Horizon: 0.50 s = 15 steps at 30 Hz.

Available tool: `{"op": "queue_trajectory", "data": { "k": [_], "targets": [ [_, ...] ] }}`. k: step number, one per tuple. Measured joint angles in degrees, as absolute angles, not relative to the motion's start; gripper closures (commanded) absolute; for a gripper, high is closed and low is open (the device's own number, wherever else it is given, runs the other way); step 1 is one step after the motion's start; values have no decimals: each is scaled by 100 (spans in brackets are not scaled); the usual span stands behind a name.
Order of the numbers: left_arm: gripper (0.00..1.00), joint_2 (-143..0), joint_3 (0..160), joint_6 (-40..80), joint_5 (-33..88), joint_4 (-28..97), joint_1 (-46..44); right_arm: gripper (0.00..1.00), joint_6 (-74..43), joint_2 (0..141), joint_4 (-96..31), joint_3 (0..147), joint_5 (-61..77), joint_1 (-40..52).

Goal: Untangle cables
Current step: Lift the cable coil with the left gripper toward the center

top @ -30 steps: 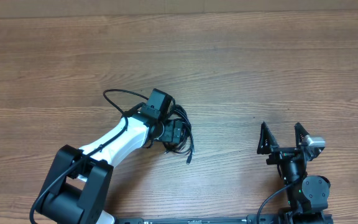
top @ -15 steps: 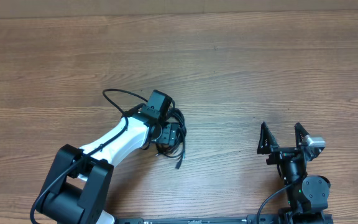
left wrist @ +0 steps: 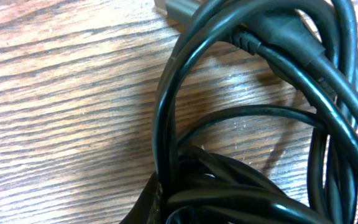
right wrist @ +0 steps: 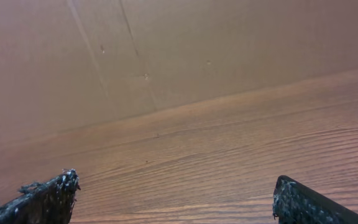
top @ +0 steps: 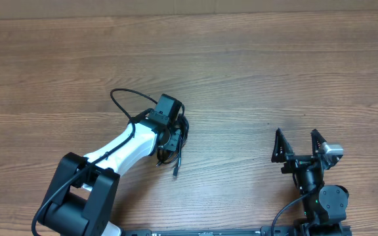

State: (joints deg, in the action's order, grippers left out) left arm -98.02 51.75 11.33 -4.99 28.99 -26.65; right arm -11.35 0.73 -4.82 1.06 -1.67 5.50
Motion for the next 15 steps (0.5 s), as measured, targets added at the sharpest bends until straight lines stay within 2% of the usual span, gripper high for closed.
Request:
{"op": "queue_trajectory", "data": {
  "k": [8, 15],
  "targets": [
    [96, -9817, 5240, 423, -480, 2965, -2665, 0, -1135, 73, -486, 106, -169, 550],
    [96, -9942, 5850, -685, -449, 3658, -2665, 0, -1135, 73, -482, 106, -169, 550]
  ]
}}
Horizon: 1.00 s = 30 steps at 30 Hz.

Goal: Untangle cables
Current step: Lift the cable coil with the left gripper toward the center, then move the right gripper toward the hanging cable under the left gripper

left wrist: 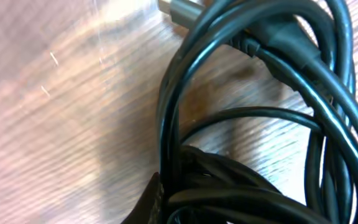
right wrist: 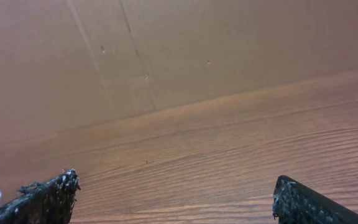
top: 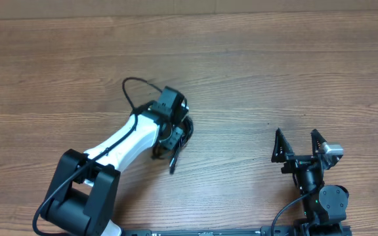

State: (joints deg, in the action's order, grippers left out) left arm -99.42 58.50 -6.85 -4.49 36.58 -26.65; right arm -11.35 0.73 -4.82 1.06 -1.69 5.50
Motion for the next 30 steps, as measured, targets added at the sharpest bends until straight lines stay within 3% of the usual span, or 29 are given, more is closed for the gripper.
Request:
{"op": "queue_trajectory", "data": {
  "k": [14, 22, 30],
  "targets": [
    [96, -9944, 7581, -2646, -410, 4480, -2665, 0, -1299, 73, -373, 106, -89, 550],
    [96, -9944, 8040, -3046, -296, 4654, -2821, 0, -2532, 62, 768, 106, 1466, 550],
    [96, -9944, 8342, -3065, -237, 4661, -3208, 0, -3173, 322, -123, 744, 2158, 550]
  ]
}}
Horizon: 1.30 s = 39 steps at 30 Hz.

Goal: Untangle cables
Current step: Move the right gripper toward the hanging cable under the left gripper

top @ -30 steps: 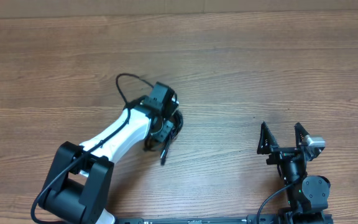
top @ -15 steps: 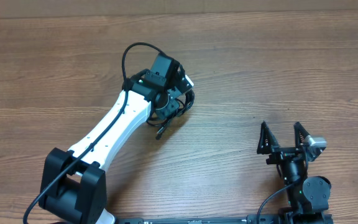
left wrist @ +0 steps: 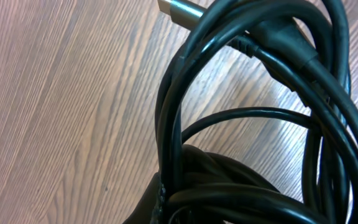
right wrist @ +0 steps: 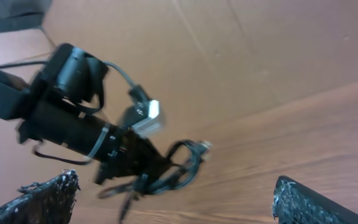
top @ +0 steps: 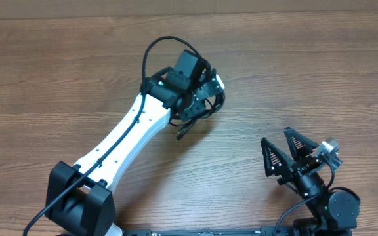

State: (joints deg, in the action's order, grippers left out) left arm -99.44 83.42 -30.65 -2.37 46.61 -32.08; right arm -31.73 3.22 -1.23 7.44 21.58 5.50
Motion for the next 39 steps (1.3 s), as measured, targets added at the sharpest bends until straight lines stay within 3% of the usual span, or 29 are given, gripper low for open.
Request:
{"op": "queue_trajectory", "data": {
  "k": [9, 20, 26, 39],
  "targets": [
    [96, -9944, 8342, -2696, -220, 4543, -3330, 0, -3273, 2333, -701, 2154, 2473, 550],
    [96, -9944, 8344, -1828, 67, 4182, -3330, 2, -4117, 4171, 1352, 2327, 4418, 550],
    [96, -9944, 8344, -1747, 840, 3806, -3330, 27, -5242, 4947, 1505, 2329, 4563, 550],
    [96, -9944, 8346, -1859, 1702, 3538, -3330, 33, -6381, 5953, 1997, 2329, 4783, 550]
  ]
}}
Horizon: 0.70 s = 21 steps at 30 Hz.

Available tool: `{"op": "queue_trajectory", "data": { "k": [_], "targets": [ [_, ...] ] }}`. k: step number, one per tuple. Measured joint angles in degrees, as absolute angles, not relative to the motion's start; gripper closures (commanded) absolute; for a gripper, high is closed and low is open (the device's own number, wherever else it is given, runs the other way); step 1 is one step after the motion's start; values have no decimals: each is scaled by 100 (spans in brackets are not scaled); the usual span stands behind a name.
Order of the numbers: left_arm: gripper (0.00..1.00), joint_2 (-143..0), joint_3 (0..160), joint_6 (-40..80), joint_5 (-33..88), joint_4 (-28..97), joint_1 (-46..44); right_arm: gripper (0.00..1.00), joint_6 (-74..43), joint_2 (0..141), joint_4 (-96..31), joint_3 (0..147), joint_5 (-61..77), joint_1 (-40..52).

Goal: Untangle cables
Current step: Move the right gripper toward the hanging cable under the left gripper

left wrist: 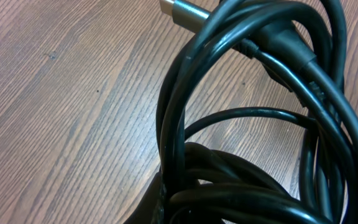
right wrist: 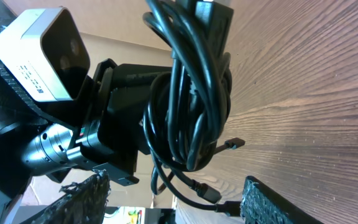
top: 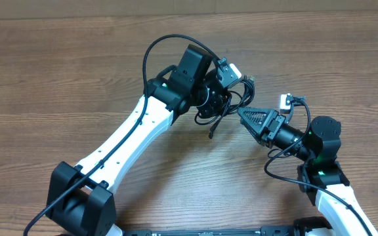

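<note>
A bundle of looped black cables [top: 223, 99] hangs above the wooden table, with my left gripper [top: 214, 98] shut on it. In the left wrist view the loops [left wrist: 253, 124] fill the frame, a metal plug [left wrist: 182, 12] sticks out at the top, and one finger [left wrist: 156, 205] shows at the bottom edge. My right gripper [top: 247, 118] is open and points at the bundle from the right, just short of it. The right wrist view shows the bundle [right wrist: 191, 99] close ahead, with loose plug ends [right wrist: 232, 144] dangling between the right gripper's [right wrist: 179, 205] spread fingers.
The wooden table [top: 77, 72] stretches to the left and front. A cardboard wall [top: 176, 6] runs along its far edge. The left wrist's white camera [right wrist: 42, 46] sits right beside the bundle, near the right gripper.
My right gripper has moved from the near right of the table up and left to the bundle, still open. The left gripper has shifted the bundle slightly to the right.
At first my left gripper was shut on the cable bundle near the table's left middle, and the right gripper stood open at the near right. The bundle then stood further back and right. Now the open right gripper is at the bundle.
</note>
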State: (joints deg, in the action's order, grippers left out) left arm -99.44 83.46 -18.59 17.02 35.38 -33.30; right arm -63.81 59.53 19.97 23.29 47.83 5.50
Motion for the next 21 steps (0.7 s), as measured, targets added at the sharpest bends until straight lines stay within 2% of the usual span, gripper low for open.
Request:
{"op": "queue_trajectory", "data": {
  "k": [6, 9, 12, 21],
  "targets": [
    [96, -9944, 8346, -1964, 1337, 3533, -3420, 34, -6451, 5953, 1999, 2329, 4836, 550],
    [96, -9944, 8346, -1990, 1074, 3531, -3535, 49, -6447, 5953, 2001, 2329, 4871, 550],
    [96, -9944, 8346, -2040, 928, 3531, -3697, 59, -6460, 5953, 2010, 2331, 4880, 550],
    [96, -9944, 8348, -2206, 255, 3531, -4117, 61, -6569, 5953, 1914, 2331, 4888, 550]
  ]
}}
